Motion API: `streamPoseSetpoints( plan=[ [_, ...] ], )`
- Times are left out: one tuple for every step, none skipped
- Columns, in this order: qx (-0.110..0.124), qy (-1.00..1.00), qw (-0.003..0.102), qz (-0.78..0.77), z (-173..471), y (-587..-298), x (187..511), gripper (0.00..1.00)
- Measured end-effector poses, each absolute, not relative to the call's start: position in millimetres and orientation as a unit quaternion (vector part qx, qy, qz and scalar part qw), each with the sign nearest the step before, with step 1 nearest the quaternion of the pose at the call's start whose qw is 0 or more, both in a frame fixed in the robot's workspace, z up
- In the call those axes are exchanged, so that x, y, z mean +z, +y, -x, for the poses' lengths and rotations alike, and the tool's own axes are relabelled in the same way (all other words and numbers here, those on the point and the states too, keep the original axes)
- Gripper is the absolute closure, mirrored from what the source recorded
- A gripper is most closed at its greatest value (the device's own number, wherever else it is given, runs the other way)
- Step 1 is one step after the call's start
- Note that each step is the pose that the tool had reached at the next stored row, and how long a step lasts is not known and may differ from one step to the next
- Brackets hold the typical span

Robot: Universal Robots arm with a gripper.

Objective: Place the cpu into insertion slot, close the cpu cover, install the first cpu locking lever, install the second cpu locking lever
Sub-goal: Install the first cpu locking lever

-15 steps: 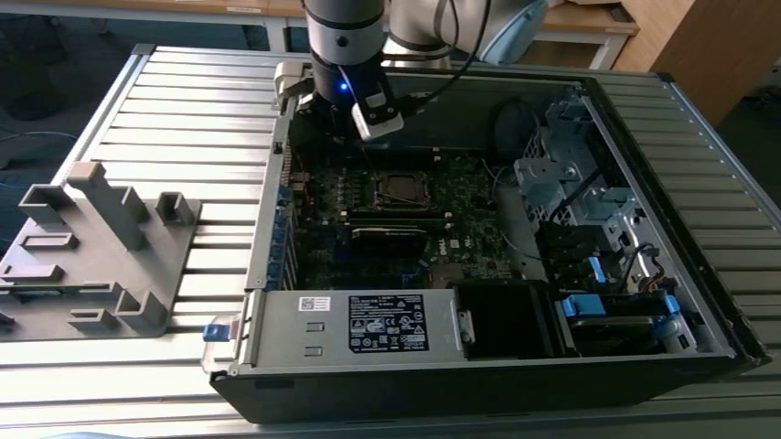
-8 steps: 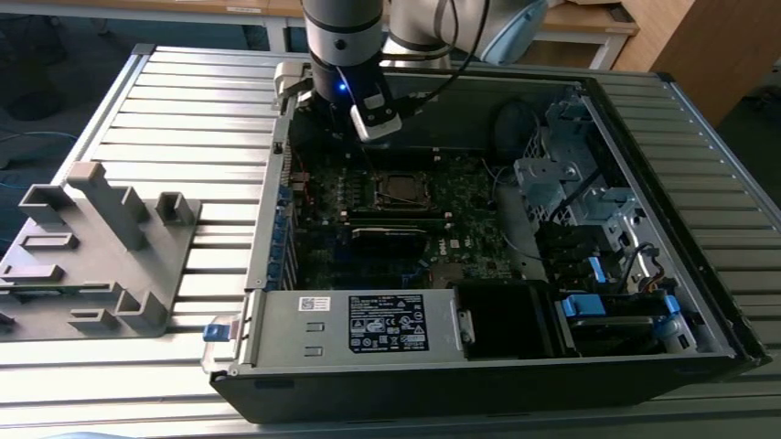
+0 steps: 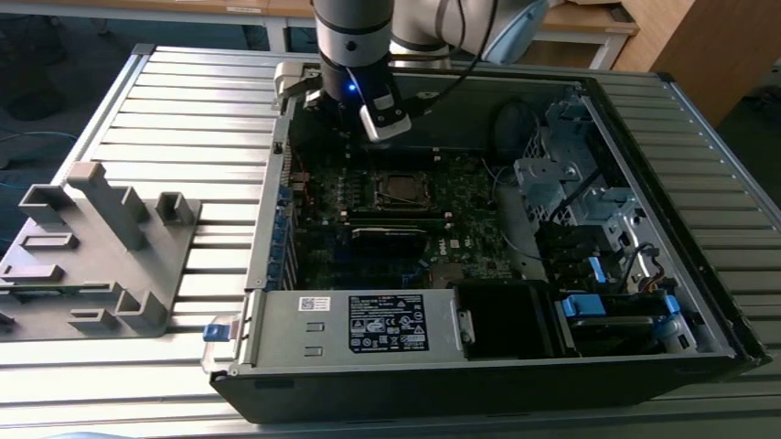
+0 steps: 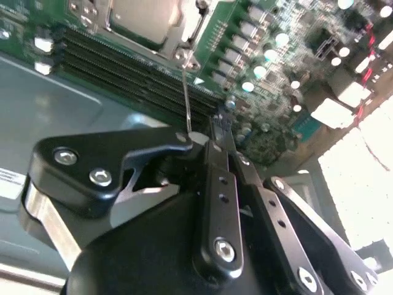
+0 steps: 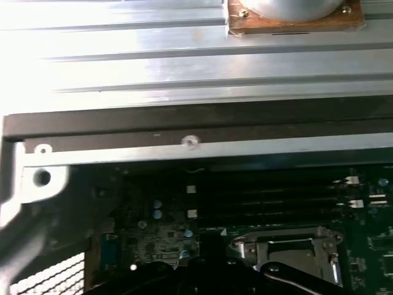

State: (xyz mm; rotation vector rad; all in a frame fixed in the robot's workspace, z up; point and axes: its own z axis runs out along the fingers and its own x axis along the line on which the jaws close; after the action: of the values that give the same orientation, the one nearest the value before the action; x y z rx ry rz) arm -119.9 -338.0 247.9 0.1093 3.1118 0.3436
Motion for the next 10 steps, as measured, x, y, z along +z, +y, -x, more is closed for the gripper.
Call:
streamPoseSetpoints(
  plan=[
    [0.11,0.993,0.004,-0.035,117,-338,248,0.89],
    [0.11,0.993,0.005,-0.035,114,-338,248,0.89],
    [0.11,0.993,0.004,-0.035,111,-338,248,0.89],
    [0.11,0.993,0.004,-0.035,108,-338,248,0.89],
    [0.11,0.993,0.004,-0.035,105,-338,248,0.89],
    [0.11,0.993,0.004,-0.035,101,-338,248,0.89],
    [0.11,0.993,0.004,-0.035,98,-338,248,0.89],
    [0.11,0.993,0.004,-0.035,96,-338,248,0.89],
    [0.109,0.993,0.004,-0.035,93,-338,248,0.89],
    [0.109,0.993,0.004,-0.035,90,-338,248,0.89]
  ],
)
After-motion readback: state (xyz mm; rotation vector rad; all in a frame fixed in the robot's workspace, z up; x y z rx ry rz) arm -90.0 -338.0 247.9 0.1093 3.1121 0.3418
